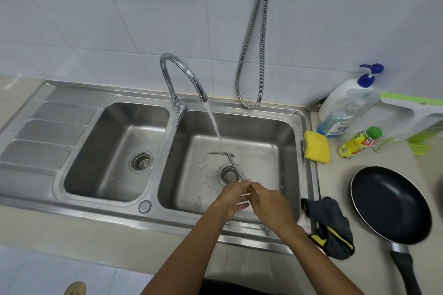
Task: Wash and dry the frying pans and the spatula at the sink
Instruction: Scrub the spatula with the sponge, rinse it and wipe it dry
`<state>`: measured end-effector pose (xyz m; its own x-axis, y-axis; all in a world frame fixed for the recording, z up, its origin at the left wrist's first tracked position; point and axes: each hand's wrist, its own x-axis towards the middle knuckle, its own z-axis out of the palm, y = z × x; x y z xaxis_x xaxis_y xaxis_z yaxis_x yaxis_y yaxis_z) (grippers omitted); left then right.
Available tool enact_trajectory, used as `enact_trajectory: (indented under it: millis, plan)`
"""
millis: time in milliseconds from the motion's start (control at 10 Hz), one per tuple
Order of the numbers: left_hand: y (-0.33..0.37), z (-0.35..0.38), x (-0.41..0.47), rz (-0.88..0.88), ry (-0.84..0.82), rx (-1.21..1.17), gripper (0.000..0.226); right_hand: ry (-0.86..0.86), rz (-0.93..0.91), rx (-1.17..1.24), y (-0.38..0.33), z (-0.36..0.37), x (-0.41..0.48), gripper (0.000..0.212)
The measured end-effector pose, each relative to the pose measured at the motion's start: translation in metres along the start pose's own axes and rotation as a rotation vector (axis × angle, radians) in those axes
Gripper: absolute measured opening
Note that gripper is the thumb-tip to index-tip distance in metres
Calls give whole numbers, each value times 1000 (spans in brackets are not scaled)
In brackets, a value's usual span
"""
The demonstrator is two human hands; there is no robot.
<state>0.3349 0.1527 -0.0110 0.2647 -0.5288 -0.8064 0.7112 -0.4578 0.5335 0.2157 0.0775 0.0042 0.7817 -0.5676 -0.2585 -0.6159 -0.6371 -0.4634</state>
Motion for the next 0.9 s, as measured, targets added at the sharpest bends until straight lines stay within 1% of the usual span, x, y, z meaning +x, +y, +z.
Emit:
enact_trajectory:
  millis: [100,200,300,400,500,600,700,800,900]
  plan:
    - [-1,1,2,-31,1,-2,29,46,-66,-157,0,2,-2,40]
    - [-3,0,3,-55,-5,28,30,73,-86,-231,2,4,-6,40]
    - [6,-15,6,-71,-30,243,31,75,-89,-267,6,6,-10,46]
    - [32,-49,12,-52,55,445,32,78,-86,-285,10,8,-10,51]
    - [70,-91,22,24,233,409,24,78,-62,-293,10,8,-9,50]
    - [111,-121,30,134,381,222,17,68,-59,-258,12,7,-6,49]
    - [147,-134,35,171,460,133,19,52,-33,-209,15,6,0,47]
    - [165,-141,43,174,524,231,26,43,-3,-184,18,5,5,47]
    - [168,-153,72,199,576,394,19,35,7,-172,21,6,8,48]
